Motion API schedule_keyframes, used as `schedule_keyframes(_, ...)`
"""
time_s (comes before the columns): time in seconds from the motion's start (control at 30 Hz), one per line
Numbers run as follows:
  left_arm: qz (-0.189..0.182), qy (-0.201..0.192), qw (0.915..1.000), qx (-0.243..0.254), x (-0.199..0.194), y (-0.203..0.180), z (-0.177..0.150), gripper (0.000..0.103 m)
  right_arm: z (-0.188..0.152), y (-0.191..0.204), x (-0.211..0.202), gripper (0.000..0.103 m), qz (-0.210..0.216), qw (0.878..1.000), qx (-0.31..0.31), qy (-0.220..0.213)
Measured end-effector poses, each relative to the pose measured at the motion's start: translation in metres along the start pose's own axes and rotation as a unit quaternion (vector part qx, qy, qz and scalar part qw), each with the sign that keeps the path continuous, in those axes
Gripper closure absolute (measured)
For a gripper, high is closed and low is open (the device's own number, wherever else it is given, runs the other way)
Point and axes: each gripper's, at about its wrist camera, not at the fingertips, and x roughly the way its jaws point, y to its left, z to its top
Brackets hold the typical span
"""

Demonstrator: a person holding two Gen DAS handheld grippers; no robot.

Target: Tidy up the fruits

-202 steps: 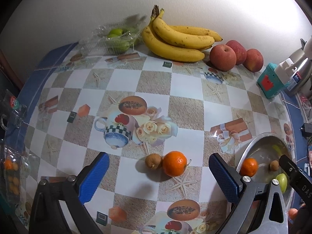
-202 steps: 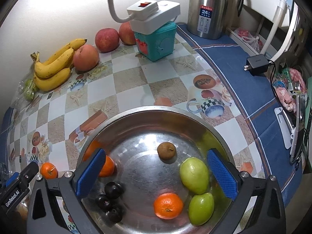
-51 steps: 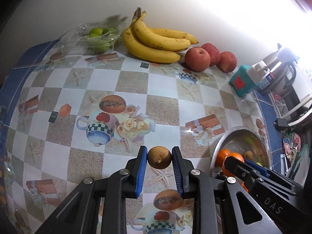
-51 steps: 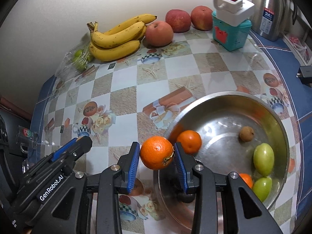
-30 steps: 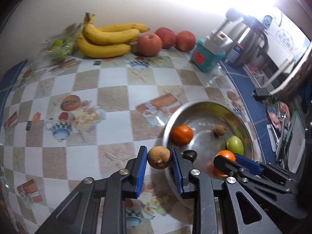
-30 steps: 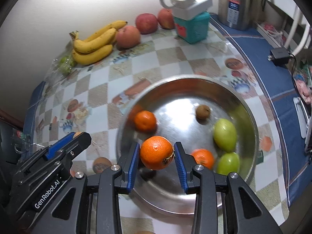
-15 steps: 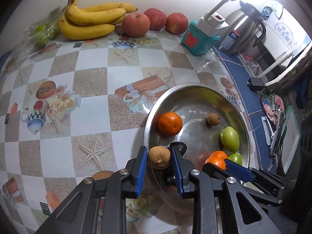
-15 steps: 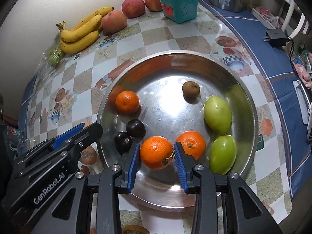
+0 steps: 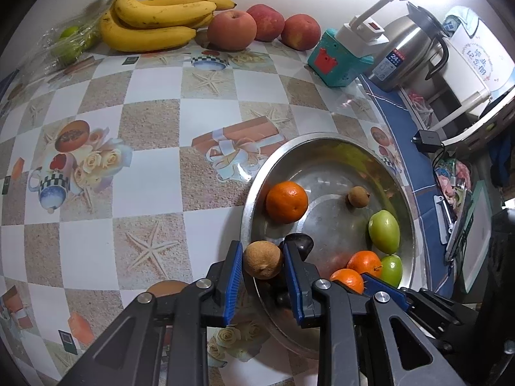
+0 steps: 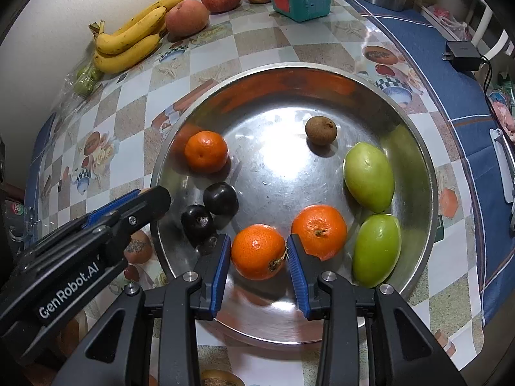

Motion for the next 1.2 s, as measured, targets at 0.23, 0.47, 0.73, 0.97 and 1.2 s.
schedule_keyframes(0.23, 0.001, -0.003, 1.0, -0.001, -0.005, -0.001, 0.0, 0.063, 0.0, 0.002, 0.006, 0.065, -0.004, 1.0, -0.003, 0.007)
schedule_keyframes(0.47, 0.007, -0.01, 0.9999, -0.003, -0.012, 0.003, -0.001, 0.062, 0.001, 0.004, 0.004, 0.065, -0.006, 1.0, -0.005, 0.004)
schedule_keyframes(0.73, 0.075, -0.017, 0.9967, -0.027, -0.022, 0.023, -0.009, 0.054, -0.001, 0.005, -0.004, 0.065, -0.016, 1.0, -0.016, -0.009)
schedule_keyframes(0.97, 0.146, -0.011, 0.9887, -0.033, -0.022, 0.038, -0.025, 0.022, -0.008, 0.007, -0.015, 0.042, -0.035, 0.998, -0.032, -0.033)
schedule_keyframes(1.2, 0.178, -0.004, 0.9836, -0.028, -0.02, 0.042, -0.044, 0.006, -0.018, 0.009, -0.022, 0.018, -0.043, 0.997, -0.044, -0.05)
